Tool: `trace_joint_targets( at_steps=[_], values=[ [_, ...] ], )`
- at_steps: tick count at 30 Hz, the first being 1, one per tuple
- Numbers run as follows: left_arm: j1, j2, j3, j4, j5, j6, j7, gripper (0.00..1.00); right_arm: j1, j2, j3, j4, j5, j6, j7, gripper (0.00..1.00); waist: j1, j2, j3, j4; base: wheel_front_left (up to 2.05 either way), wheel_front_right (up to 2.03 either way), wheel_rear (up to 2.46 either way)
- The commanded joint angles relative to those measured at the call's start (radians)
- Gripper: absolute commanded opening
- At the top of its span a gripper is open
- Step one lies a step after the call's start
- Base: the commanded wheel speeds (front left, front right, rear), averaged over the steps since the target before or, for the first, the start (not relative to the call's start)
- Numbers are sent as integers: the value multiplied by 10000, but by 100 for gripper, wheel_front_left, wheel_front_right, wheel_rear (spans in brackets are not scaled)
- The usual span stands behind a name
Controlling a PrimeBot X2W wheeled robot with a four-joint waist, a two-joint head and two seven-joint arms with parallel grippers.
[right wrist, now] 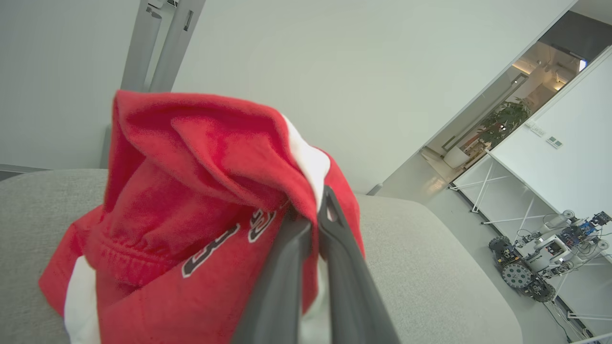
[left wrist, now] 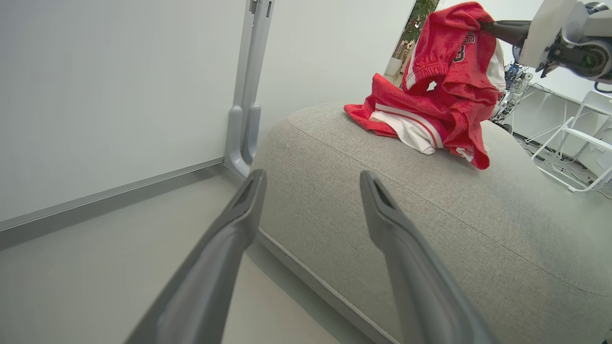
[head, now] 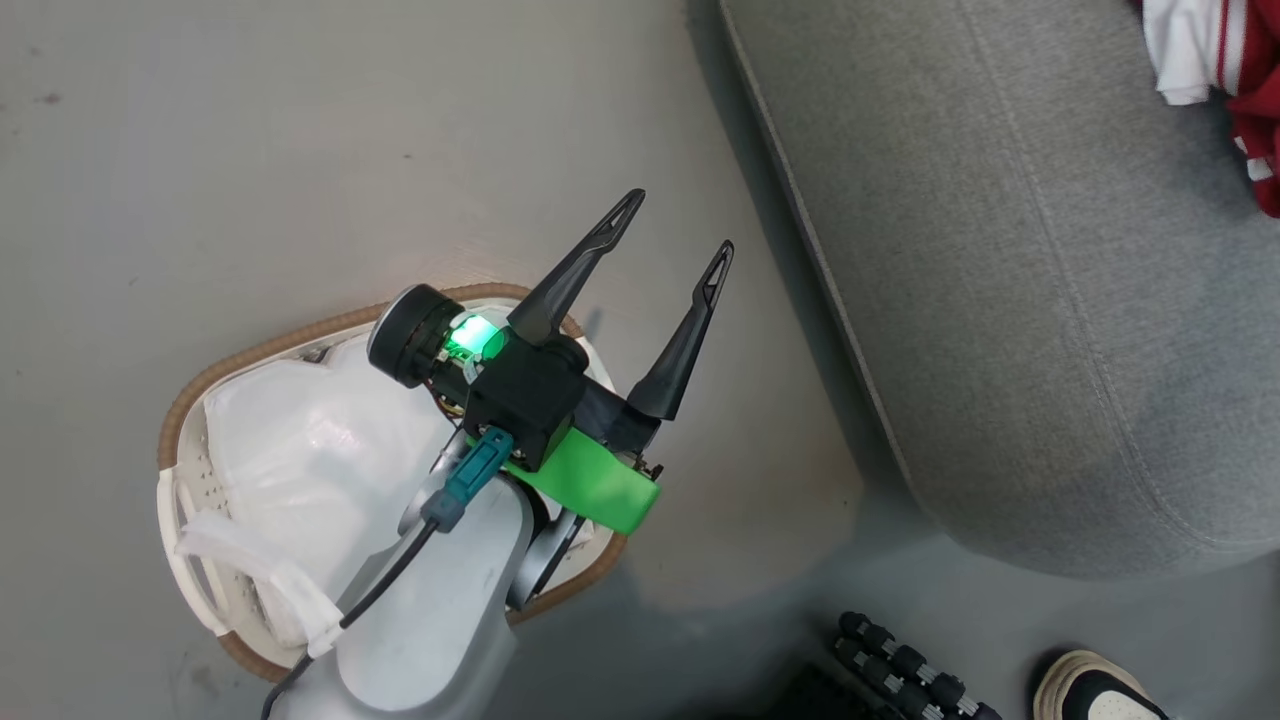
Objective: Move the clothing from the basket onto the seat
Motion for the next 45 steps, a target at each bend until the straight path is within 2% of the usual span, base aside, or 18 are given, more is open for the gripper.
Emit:
trace_joint_targets(
  at_steps=[1, 3, 4, 5, 6, 13, 22, 30, 37, 45],
  values=[
    [-206, 12, -7, -10, 28, -26, 8, 100, 191, 114, -199, 250, -91, -14, 1, 0, -2, -1, 498, 530, 0, 0, 0],
    [-241, -10, 26, 1, 35, -26, 8, 100, 355, 341, -553, 512, -236, -14, 1, 2, -2, -1, 515, 590, 0, 0, 0],
    [-245, -18, 36, 13, 24, -26, 8, 100, 459, 430, -695, 558, -290, -14, -1, 41, -2, -1, 501, 608, 0, 0, 0],
    [-233, -22, 57, 25, -1, -26, 8, 100, 571, 559, -923, 550, -294, -14, 1, 84, -2, -1, 452, 618, 0, 0, 0],
    [-201, -28, 76, 38, -24, -26, 8, 100, 696, 661, -1076, 539, -305, -14, -1, 100, -2, -1, 394, 616, 0, 0, 0],
    [224, -24, 259, 12, 9, -27, 8, 100, 1619, 1189, -1343, -179, -171, -14, 1, 100, -2, -1, -445, 479, 0, 0, 0],
    [1045, -118, 941, -144, -93, -27, 8, 100, 2872, 1563, -486, -1826, 522, -14, 1, 100, -2, -1, -1828, 641, 0, 0, 0],
    [1972, -214, 2016, -322, -56, 40, 8, 100, 3886, 2121, 625, -2931, 1071, -14, 1, 100, -2, -1, -3006, 1218, 0, 0, 0],
    [2772, -249, 3282, -548, -5, 243, 8, 100, 4831, 2952, 1363, -3394, 1282, -14, 1, 100, -2, -1, -3776, 1828, 0, 0, 0],
    [3590, -254, 4478, -427, -3, 589, 8, 100, 5915, 3528, 1621, -3601, 1718, -14, 1, 100, -2, -1, -4536, 2479, 0, 0, 0]
  ],
)
